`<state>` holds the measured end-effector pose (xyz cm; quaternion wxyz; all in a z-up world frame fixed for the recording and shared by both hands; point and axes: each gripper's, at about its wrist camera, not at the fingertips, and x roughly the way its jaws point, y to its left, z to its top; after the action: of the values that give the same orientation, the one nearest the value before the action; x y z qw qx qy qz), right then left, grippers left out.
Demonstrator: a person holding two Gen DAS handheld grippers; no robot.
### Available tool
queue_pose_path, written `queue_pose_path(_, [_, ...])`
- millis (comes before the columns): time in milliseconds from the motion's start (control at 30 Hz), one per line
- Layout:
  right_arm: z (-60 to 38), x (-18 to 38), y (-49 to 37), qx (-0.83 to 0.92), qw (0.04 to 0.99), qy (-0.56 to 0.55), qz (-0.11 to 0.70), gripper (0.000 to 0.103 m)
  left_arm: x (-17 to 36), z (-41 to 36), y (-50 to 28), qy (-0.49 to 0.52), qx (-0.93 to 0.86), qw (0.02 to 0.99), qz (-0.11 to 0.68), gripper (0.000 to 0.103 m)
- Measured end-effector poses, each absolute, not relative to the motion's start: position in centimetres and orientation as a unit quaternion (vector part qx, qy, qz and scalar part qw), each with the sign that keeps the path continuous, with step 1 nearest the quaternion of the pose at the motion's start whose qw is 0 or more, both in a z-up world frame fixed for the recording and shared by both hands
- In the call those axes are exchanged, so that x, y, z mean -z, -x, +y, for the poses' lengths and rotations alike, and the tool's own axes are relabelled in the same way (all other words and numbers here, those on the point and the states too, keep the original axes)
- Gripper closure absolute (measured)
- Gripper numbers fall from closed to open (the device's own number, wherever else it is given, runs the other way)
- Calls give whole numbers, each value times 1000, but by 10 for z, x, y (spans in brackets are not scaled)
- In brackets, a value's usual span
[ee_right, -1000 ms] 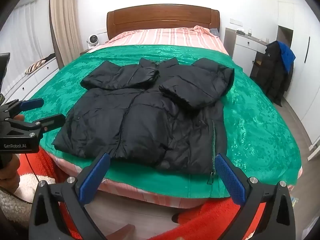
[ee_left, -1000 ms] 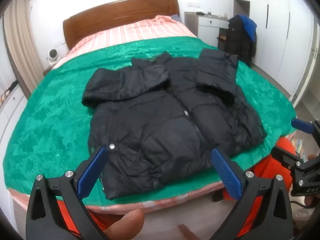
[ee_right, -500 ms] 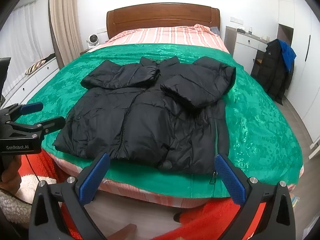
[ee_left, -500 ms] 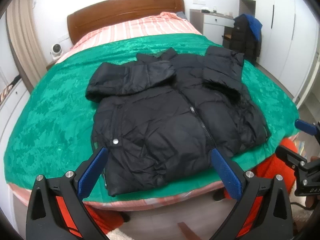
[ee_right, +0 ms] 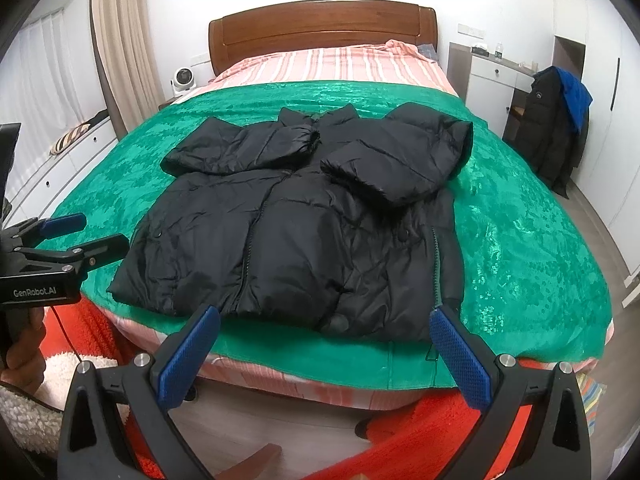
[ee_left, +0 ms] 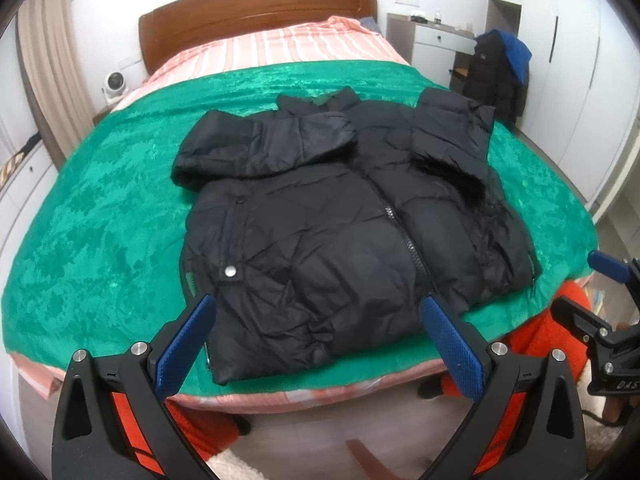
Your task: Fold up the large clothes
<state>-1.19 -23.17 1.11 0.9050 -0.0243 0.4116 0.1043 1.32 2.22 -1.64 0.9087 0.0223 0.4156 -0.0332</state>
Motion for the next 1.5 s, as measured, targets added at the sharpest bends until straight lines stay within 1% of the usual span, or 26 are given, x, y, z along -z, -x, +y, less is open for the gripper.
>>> queue_pose_path(1500, [-232, -6, 12, -103, 901, 21, 420, 0, 27, 19, -14, -34, 27, 900, 434, 0])
